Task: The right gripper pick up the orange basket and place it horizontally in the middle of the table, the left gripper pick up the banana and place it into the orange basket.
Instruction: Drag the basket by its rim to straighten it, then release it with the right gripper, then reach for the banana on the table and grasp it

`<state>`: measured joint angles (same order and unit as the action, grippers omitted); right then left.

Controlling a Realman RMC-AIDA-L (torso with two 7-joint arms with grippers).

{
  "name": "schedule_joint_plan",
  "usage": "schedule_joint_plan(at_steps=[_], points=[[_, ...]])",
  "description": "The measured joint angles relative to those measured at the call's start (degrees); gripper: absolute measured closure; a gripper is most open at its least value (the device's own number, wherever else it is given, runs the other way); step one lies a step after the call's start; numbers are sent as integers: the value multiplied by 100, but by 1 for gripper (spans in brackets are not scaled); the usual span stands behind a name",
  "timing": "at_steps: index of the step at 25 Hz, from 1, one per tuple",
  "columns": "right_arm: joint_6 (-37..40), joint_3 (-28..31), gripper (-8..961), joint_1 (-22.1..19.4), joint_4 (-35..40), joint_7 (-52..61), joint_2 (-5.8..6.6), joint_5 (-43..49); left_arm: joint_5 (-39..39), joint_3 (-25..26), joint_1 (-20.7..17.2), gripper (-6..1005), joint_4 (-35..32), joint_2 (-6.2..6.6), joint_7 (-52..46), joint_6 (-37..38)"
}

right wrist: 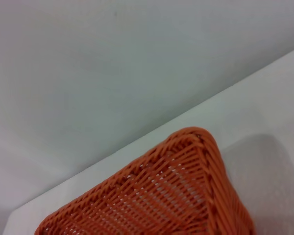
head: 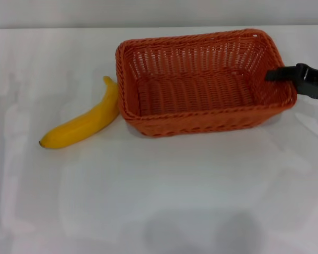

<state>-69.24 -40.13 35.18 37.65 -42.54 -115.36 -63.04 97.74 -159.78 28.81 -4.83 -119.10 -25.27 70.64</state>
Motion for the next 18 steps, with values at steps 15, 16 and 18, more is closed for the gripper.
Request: schedule_joint_plan(at_steps=[15, 16, 18], points=[[-291, 66, 193, -548, 11, -393, 129, -1384, 129, 0, -103, 109, 0, -17, -53, 18], [-307, 66, 161, -617, 7, -480, 154, -1600, 130, 0, -103, 109, 0, -17, -53, 19], [-326, 66, 99, -773, -38, -733, 192, -2093, 132, 0, -104, 109, 0, -17, -53, 19]])
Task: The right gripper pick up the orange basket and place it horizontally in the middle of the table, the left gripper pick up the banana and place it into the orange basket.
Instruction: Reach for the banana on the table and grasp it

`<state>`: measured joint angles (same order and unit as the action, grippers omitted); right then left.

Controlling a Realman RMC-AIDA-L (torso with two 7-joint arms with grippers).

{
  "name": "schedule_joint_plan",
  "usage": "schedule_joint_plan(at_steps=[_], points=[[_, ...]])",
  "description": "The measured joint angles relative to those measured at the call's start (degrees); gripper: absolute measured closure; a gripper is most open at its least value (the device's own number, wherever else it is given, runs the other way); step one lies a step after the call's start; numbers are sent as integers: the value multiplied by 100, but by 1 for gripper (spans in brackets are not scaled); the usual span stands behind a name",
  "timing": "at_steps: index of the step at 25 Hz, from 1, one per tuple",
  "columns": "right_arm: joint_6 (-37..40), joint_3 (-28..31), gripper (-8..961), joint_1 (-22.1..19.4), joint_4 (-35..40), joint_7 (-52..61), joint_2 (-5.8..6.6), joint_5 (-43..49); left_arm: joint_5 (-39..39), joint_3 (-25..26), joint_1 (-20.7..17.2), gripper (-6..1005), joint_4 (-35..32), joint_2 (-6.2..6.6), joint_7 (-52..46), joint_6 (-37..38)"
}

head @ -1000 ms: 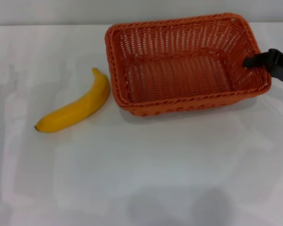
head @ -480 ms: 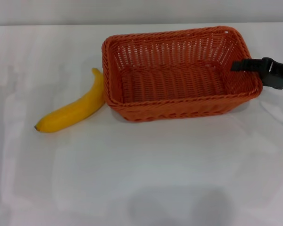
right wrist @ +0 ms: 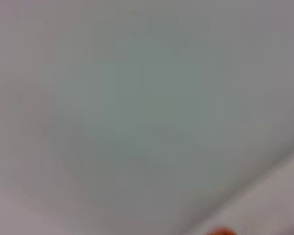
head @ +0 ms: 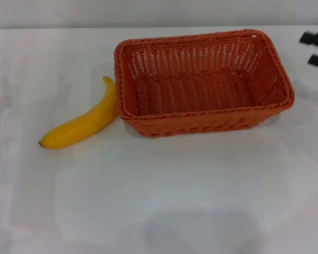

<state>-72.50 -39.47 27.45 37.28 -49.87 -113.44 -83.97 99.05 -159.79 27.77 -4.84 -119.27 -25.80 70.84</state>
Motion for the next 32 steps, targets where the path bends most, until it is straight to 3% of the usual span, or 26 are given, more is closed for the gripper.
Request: schedule_joint_plan(at_steps=[4, 9, 13, 17, 20, 23, 26, 29, 32], points=[[33, 6, 70, -261, -178, -1138, -18, -1281, -22, -32, -30, 109, 0, 7, -10, -64], [97, 10, 73, -355, -828, -4077, -176, -2921, -300, -70, -41, 110, 72, 37, -680, -326], [97, 10, 75, -274, -1508, -6401, -198, -3867, -1362, -75, 18, 110, 739, 80, -2451, -573], [-21, 9, 77, -111, -2215, -9147, -247, -4866, -2724, -234, 121, 110, 1842, 164, -4692, -586], [-44, 9, 79, -65, -2509, -10154, -237, -5275, -3846, -327, 288, 109, 2520, 383, -6055, -240], [14, 9, 80, -74, -2530, -10229, -221, -5326, -5192, -326, 598, 109, 3064, 782, -7183, 458], [25, 34, 80, -78, -2506, -10157, -209, -5340, -6614, -326, 1157, 109, 3672, 1158, -8111, 1258], [28, 127, 80, -32, -2507, -10081, -206, -5349, -7915, -329, 1801, 109, 4378, 1336, -8566, 2010], [38, 158, 80, 13, -2520, -10029, -205, -5355, -9019, -331, 2419, 110, 4764, 1426, -8604, 2489]])
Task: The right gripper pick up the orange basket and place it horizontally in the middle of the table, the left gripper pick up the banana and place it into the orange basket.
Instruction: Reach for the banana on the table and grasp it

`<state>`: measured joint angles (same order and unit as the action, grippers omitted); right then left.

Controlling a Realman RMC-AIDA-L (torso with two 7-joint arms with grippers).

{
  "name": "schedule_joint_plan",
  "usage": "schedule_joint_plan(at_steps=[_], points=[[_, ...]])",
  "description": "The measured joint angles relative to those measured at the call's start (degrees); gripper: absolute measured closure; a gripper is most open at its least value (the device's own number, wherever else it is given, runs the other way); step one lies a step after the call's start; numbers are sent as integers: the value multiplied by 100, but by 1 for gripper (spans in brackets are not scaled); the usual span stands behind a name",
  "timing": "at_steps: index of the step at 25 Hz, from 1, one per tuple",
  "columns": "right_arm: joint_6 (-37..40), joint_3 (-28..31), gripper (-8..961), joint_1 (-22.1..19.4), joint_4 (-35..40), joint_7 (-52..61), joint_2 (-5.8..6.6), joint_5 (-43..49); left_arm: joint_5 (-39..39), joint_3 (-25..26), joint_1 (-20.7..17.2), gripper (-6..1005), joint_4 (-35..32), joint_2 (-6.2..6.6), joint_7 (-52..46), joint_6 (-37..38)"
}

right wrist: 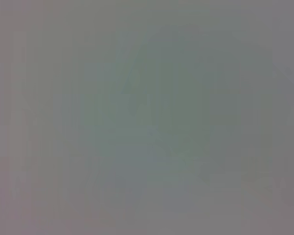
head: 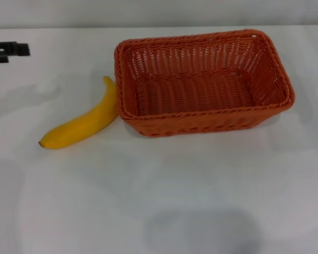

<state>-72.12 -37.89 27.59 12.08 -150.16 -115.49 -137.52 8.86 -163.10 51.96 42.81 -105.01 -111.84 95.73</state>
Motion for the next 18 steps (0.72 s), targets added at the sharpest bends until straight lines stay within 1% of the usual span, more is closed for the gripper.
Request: schedule_joint_plan(at_steps=[2, 3, 4, 6, 8, 11, 15, 18], points=[[0, 1, 80, 40, -2, 29, 0, -3, -705, -4, 377, 110, 1, 62, 0, 105], [0, 1, 80, 67, -6, 40, -4, -4, -925, -6, 480, 110, -13, 72, 0, 123], [1, 2, 80, 98, -23, 52, -12, -6, -1282, -8, 639, 110, -42, 73, 12, 141], [-1, 1, 80, 148, -69, 64, -21, -6, -1782, -9, 843, 111, -152, 53, 81, 151], [-14, 1, 80, 192, -119, 77, -24, -6, -2148, -10, 991, 111, -316, 33, 153, 87], [-34, 1, 80, 205, -148, 113, -25, -8, -2521, -12, 1127, 111, -556, -32, 202, -169], [-43, 1, 80, 168, -147, 243, -21, -11, -2999, -12, 1268, 111, -889, -158, 365, -543], [-52, 1, 80, 160, -148, 261, -20, -12, -3212, -7, 1340, 112, -1134, -256, 457, -863]])
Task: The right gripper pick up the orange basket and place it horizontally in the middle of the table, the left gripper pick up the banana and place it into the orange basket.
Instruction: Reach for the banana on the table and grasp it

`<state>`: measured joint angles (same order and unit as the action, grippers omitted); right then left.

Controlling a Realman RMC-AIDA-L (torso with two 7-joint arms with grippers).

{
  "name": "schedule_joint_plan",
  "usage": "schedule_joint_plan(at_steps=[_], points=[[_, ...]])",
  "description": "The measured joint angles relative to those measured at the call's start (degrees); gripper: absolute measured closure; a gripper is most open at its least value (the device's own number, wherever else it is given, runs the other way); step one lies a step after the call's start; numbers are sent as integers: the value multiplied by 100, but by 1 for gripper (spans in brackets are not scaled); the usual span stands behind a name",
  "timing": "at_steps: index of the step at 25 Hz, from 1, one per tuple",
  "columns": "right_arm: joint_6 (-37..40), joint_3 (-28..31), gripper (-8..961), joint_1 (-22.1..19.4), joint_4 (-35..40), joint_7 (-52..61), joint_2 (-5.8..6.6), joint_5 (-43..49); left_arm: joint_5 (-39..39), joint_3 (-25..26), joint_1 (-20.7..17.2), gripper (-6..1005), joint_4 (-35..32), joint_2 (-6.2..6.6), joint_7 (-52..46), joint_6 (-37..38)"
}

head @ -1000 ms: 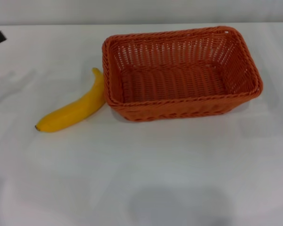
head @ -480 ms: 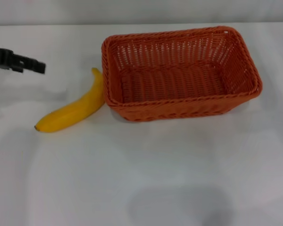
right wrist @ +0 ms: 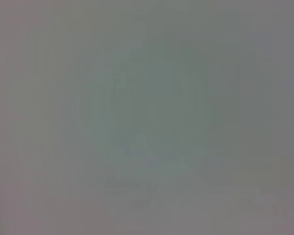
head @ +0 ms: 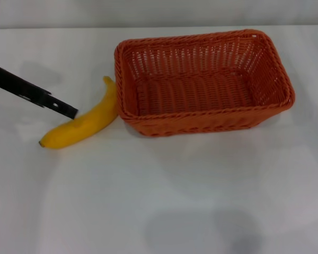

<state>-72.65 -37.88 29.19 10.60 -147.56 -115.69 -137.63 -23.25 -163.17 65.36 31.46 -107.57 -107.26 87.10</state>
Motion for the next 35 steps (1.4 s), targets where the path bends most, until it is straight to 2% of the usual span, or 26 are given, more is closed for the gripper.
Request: schedule_joint_plan(at_steps=[3, 8, 12, 18, 27, 35], points=[[-23, 0, 80, -7, 0, 5, 1, 0, -227, 3, 82, 112, -238, -120, 55, -328], [-37, 0, 80, -9, -3, 14, 3, -1, -678, 5, 274, 113, -352, -474, 83, -906], [-39, 25, 80, -26, -6, 17, 6, -1, -919, 5, 371, 113, -383, -656, 91, -1240], [-40, 148, 80, -93, -7, 30, 15, 0, -1185, 5, 433, 152, -766, -676, 118, -1389], [-36, 212, 80, -169, -6, 150, 21, -2, -1235, 5, 492, 478, -769, -674, 92, -1397], [-37, 228, 80, -228, -6, 175, 24, -8, -1195, 12, 441, 504, -568, -641, 120, -1051]])
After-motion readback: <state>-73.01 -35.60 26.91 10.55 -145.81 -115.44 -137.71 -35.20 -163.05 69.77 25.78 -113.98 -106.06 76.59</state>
